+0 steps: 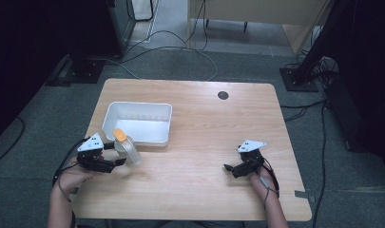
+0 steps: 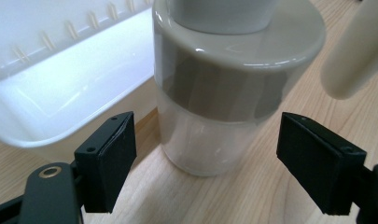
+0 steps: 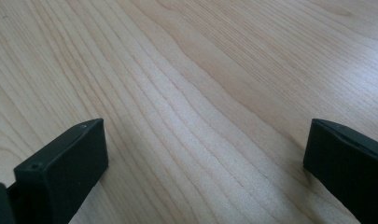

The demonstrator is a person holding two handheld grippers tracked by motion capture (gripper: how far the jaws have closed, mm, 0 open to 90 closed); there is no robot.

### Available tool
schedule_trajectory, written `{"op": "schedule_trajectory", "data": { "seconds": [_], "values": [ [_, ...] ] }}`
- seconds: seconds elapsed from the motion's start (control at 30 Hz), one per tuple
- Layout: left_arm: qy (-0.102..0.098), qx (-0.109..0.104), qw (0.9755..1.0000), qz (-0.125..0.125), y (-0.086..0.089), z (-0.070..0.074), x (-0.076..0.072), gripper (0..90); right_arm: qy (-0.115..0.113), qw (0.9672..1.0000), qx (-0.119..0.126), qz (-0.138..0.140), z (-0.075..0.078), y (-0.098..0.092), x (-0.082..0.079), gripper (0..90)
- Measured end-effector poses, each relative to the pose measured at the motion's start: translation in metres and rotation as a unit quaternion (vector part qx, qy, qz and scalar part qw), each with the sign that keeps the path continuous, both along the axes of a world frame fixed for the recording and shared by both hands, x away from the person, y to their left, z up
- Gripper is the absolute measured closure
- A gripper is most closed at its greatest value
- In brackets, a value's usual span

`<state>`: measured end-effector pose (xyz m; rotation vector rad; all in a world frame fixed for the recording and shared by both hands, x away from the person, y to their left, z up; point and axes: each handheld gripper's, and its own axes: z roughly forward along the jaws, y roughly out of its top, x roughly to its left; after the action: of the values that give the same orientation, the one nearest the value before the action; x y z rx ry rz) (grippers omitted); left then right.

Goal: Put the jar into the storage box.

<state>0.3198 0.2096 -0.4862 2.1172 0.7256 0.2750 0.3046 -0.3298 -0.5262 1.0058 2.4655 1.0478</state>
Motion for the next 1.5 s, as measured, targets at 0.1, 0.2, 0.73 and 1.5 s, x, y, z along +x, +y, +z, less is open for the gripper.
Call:
{"op": "schedule_trajectory", "data": {
  "seconds": [0.1,0.2,0.73,1.5],
  "values": [
    [-0.003,-0.002,1.0,0.0,-0.003,-0.001,0.001,20.1,0.0,1.0,0.0,0.0,0.0,0.0,0.0,0.0],
    [-0.007,-0.005,1.0,-0.001,-0.005,-0.001,0.001,20.1,0.0,1.0,0.0,0.0,0.0,0.0,0.0,0.0],
    [-0.042,-0.071,0.9966,-0.002,-0.013,-0.007,0.003,22.6,0.0,1.0,0.0,0.0,0.0,0.0,0.0,0.0],
    [-0.059,-0.079,0.9951,0.01,-0.018,-0.007,0.004,28.4,0.0,1.0,0.0,0.0,0.0,0.0,0.0,0.0]
  ]
}}
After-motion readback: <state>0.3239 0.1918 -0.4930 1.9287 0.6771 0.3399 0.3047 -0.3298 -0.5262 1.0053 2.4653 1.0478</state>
